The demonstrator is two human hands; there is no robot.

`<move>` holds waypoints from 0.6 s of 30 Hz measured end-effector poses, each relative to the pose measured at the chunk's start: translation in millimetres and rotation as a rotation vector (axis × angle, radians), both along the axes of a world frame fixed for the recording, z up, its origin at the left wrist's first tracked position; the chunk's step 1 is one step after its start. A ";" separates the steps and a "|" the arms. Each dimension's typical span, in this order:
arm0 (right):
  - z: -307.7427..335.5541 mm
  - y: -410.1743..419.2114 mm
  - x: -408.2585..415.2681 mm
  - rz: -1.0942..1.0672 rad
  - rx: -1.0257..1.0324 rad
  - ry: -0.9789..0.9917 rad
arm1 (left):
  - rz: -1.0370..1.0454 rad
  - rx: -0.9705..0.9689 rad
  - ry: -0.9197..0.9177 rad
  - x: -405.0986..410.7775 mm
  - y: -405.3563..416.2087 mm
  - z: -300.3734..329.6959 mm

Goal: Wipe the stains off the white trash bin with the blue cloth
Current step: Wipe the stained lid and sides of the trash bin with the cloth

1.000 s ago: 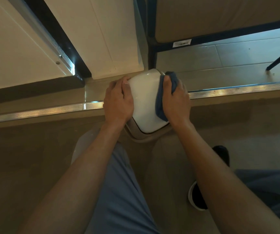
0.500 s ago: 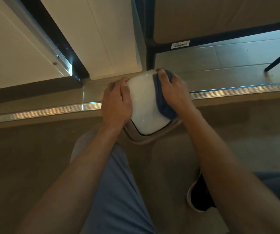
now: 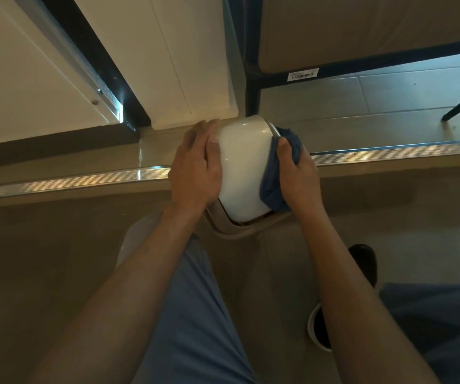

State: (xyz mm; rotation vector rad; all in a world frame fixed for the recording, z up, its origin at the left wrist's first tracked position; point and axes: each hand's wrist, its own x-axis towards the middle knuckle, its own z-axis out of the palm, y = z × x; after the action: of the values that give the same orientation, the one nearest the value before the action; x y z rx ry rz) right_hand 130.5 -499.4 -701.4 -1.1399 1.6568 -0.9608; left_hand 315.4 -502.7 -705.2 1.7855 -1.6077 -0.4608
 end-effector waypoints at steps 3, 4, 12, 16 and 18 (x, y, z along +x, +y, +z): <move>9.4 -9.8 -7.7 0.031 0.067 -0.102 | -0.053 -0.011 -0.147 -0.5 -1.2 1.8; 13.2 -15.2 -10.9 0.042 0.087 -0.105 | -0.072 -0.023 -0.198 -2.2 -1.7 2.9; 22.0 -43.3 -6.4 0.111 0.115 0.047 | -0.128 -0.008 -0.273 -2.4 -0.9 8.4; 34.5 -67.3 5.8 0.314 -0.015 0.320 | -0.112 0.007 -0.253 -2.9 -2.5 7.2; 35.0 -75.8 10.4 0.381 -0.050 0.376 | -0.102 0.011 -0.254 -3.3 -2.4 7.1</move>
State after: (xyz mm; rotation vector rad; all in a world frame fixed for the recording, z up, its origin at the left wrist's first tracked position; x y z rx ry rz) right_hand 140.9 -575.1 -666.4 -1.6760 1.6200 -0.5699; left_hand 312.1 -505.1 -698.1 1.8350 -1.8791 -0.2981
